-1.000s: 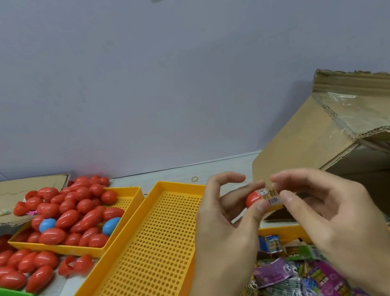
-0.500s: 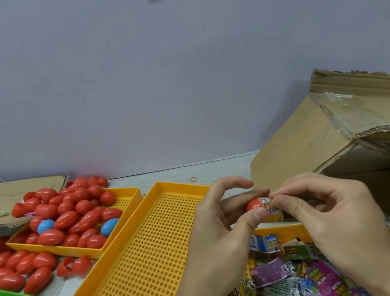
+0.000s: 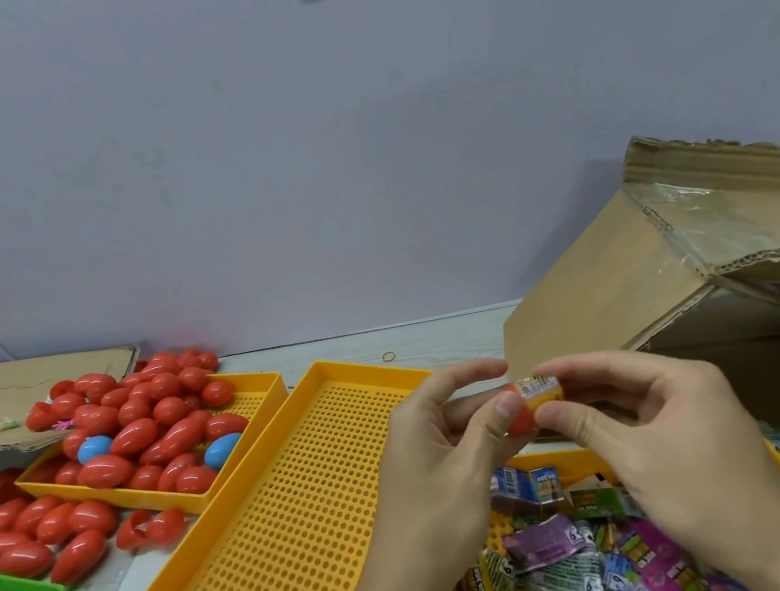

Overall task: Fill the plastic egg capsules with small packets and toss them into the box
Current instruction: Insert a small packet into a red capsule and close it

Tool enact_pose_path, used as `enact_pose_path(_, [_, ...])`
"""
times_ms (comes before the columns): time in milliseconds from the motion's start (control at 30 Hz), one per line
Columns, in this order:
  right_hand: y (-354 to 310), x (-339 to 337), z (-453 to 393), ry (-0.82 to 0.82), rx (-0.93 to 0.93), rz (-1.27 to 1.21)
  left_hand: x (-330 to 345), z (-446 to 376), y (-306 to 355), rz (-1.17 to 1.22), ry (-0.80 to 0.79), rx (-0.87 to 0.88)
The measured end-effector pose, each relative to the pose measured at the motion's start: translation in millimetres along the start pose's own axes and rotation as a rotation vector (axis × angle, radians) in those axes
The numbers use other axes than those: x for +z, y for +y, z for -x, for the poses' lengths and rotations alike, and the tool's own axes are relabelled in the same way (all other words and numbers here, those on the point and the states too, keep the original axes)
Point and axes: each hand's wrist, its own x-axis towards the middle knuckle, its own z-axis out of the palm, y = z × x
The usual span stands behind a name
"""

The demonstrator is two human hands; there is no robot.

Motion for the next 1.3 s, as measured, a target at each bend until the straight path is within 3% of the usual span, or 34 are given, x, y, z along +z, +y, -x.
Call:
enact_pose_path(700, [-7.5,-0.3,0.7,-0.019,0.057,-0.198,-0.9,0.6,1.2,0.047,-0.025,0.034])
enact_pose_path(1300, [-7.2,-0.8,0.5,0.031,0.102,-0.201,-1.4,-0.1,-2.1,-0.218,-0.014,0.046])
